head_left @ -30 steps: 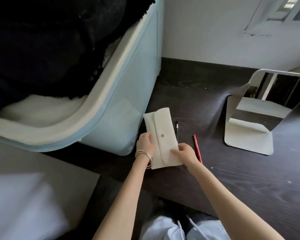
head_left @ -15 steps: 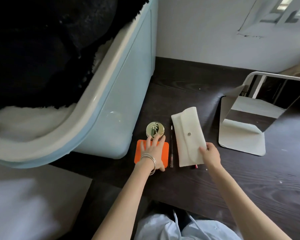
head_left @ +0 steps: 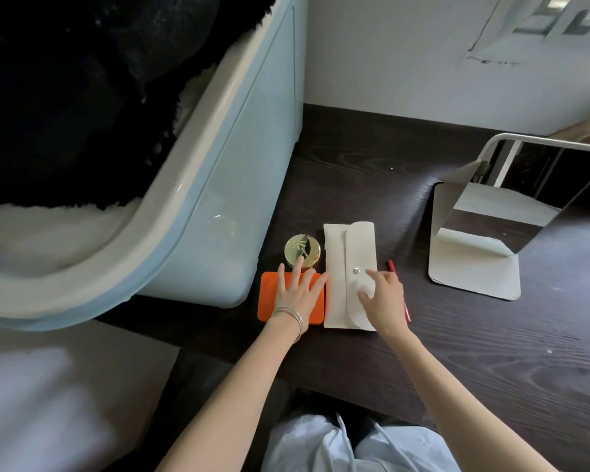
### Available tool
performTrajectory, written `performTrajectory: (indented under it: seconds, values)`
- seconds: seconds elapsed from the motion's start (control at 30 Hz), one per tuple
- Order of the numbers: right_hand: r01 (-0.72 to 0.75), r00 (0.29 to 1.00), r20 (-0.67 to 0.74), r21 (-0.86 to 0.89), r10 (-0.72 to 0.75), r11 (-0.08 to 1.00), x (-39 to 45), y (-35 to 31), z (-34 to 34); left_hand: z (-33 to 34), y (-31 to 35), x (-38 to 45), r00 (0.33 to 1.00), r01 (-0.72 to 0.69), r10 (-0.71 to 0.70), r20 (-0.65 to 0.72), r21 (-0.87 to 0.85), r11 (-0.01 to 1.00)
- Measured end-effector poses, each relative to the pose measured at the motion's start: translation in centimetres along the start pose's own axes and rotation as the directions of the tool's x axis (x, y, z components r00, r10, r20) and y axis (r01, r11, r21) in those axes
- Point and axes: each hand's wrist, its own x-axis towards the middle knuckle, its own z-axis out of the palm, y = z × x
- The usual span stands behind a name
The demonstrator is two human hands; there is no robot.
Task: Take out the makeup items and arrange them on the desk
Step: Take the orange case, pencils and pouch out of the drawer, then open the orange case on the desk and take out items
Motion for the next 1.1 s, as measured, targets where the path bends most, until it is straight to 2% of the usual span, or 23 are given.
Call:
performTrajectory:
  seconds: [0.13,0.23,0.33,0.43,0.47,0.53,0.6,0.7,0.8,0.87,0.97,1.03,1.1]
  values:
    - [0.009,0.986,0.166,0.042,-0.016,0.999,0.1,-1.0,1.0,-0.1,-0.3,-0.3,0.999,0.024,-0.024,-0.026,-0.01,1.0]
    - [0.033,0.975,0.218,0.042,-0.041,0.999,-0.1,-1.2,1.1,-0.7,-0.5,-0.9,0.995,0.091,-0.095,-0.028,-0.118,0.989]
    - [0.014,0.991,0.133,0.145,-0.034,0.989,-0.2,-0.9,0.5,-2.1,-0.8,-1.3,0.991,0.119,-0.13,-0.021,-0.28,0.953]
    - [-0.016,0.995,-0.095,0.181,0.033,0.983,0.3,0.8,-1.2,-3.4,-0.8,-1.2,0.99,0.114,-0.135,-0.028,-0.389,0.914]
    - [-0.044,0.989,-0.133,0.179,0.068,0.983,0.5,1.6,-2.0,-3.8,-0.7,-1.1,0.991,0.11,-0.134,-0.03,-0.415,0.903]
    - [-0.134,0.98,-0.124,0.19,0.159,0.973,0.9,3.1,-3.3,-4.7,-0.3,-0.7,0.991,0.101,-0.13,-0.028,-0.473,0.875]
    - [-0.233,0.966,-0.045,0.263,0.253,0.936,1.0,4.2,-4.3,-5.6,0.5,0.0,0.993,0.09,-0.119,-0.017,-0.547,0.832]
    - [-0.252,0.967,0.087,0.439,0.238,0.863,0.5,4.6,-4.6,-6.7,1.8,1.4,0.996,0.047,-0.089,-0.022,-0.707,0.706]
    - [-0.291,0.95,0.282,0.645,0.133,0.707,-0.7,3.6,-4.6,-7.5,3.5,2.8,0.997,0.067,-0.055,0.046,-0.857,0.511]
    - [-0.319,0.932,0.359,0.758,0.044,0.569,-1.6,3.0,-4.9,-8.0,4.8,3.4,0.995,0.095,-0.023,0.092,-0.932,0.35]
    - [-0.356,0.922,0.387,0.857,-0.009,0.373,-2.9,2.9,-5.9,-8.3,6.7,4.1,0.978,0.18,0.091,0.186,-0.981,0.071]
    - [-0.366,0.926,0.377,0.889,0.012,0.276,-3.5,3.7,-6.7,-8.4,8.0,4.5,0.957,0.236,0.172,0.233,-0.972,0.007]
    - [-0.359,0.932,0.36,0.906,0.038,0.224,-3.9,4.7,-7.4,-8.5,9.3,5.0,0.941,0.254,0.223,0.254,-0.967,0.028]
